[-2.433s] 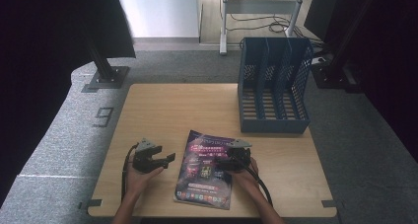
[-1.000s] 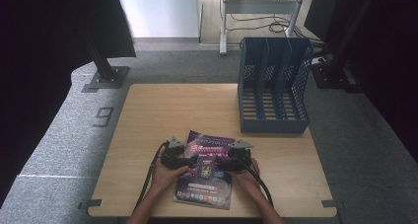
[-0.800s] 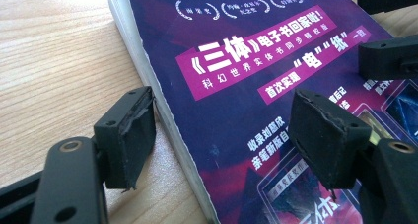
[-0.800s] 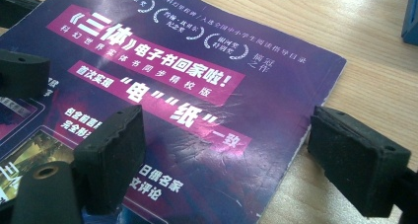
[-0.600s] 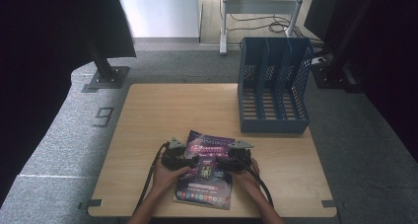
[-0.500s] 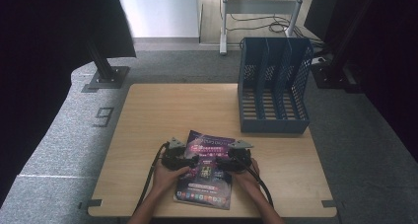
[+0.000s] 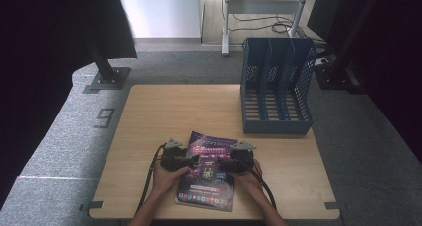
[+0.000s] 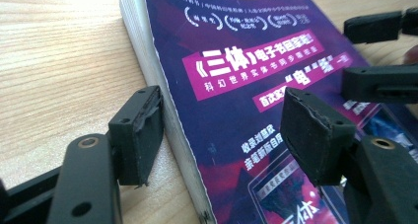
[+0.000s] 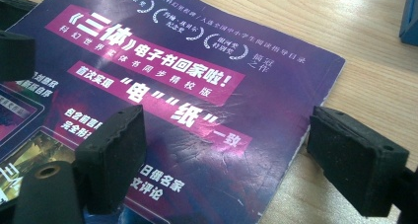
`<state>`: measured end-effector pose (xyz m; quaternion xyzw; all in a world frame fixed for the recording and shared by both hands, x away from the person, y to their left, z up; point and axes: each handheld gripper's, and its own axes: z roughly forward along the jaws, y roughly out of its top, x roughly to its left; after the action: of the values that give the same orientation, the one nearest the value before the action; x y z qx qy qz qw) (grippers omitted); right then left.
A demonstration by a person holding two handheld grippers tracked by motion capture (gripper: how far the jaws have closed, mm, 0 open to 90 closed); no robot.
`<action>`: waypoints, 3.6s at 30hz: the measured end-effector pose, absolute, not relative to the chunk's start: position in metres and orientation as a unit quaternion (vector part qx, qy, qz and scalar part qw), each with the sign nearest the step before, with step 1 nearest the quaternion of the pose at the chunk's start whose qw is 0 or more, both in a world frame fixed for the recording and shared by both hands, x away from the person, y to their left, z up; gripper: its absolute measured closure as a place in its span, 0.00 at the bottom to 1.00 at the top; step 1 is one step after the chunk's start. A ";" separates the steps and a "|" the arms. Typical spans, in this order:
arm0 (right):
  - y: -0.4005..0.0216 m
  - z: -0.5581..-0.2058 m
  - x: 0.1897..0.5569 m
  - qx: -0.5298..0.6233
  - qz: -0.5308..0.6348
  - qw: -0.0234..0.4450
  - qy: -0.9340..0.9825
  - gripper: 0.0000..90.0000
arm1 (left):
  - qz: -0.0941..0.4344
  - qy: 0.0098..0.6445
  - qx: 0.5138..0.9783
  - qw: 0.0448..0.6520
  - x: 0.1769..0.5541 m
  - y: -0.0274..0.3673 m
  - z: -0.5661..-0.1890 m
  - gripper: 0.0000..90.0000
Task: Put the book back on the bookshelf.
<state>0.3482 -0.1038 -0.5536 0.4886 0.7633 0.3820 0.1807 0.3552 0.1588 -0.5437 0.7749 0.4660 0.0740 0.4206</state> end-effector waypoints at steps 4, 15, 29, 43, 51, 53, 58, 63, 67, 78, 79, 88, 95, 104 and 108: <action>-0.104 -0.554 0.348 0.489 0.383 0.181 0.763 0.17 | 0.071 0.463 0.771 0.431 0.354 0.160 -0.541 0.37; -0.103 -0.553 0.346 0.488 0.382 0.187 0.763 0.18 | 0.064 0.431 0.766 0.473 0.342 0.156 -0.524 0.42; -0.103 -0.553 0.346 0.488 0.382 0.187 0.763 0.18 | 0.041 0.428 0.771 0.469 0.355 0.153 -0.527 0.42; -0.103 -0.553 0.347 0.488 0.382 0.187 0.762 0.18 | 0.051 0.441 0.781 0.439 0.380 0.143 -0.536 0.51; -0.104 -0.553 0.347 0.488 0.383 0.185 0.762 0.18 | 0.049 0.440 0.790 0.424 0.389 0.142 -0.537 0.60; -0.104 -0.553 0.347 0.488 0.383 0.185 0.762 0.18 | 0.050 0.441 0.789 0.425 0.389 0.142 -0.536 0.63; -0.104 -0.553 0.347 0.488 0.383 0.185 0.762 0.18 | 0.053 0.441 0.789 0.424 0.388 0.143 -0.535 0.71; -0.104 -0.553 0.347 0.489 0.383 0.184 0.762 0.18 | 0.060 0.435 0.788 0.432 0.387 0.144 -0.533 0.82; -0.104 -0.553 0.347 0.489 0.383 0.184 0.762 0.18 | 0.072 0.424 0.787 0.442 0.382 0.141 -0.528 0.90; -0.104 -0.553 0.347 0.489 0.383 0.184 0.762 0.18 | 0.076 0.420 0.794 0.434 0.384 0.134 -0.529 0.81; -0.104 -0.553 0.347 0.490 0.383 0.184 0.762 0.18 | 0.076 0.420 0.793 0.435 0.385 0.134 -0.529 0.81; -0.105 -0.554 0.347 0.493 0.383 0.179 0.760 0.18 | 0.088 0.412 0.796 0.435 0.384 0.131 -0.526 0.91; -0.106 -0.554 0.347 0.491 0.385 0.177 0.761 0.18 | 0.102 0.396 0.795 0.449 0.376 0.128 -0.519 0.93; -0.106 -0.554 0.347 0.490 0.386 0.175 0.762 0.18 | 0.087 0.395 0.786 0.468 0.375 0.131 -0.518 0.93; -0.106 -0.553 0.347 0.490 0.386 0.175 0.761 0.19 | 0.087 0.391 0.786 0.471 0.374 0.131 -0.517 0.93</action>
<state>0.3468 -0.1065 -0.5535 0.4903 0.7614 0.3865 0.1749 0.3744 0.1312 -0.5172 0.7855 0.3912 0.0874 0.4715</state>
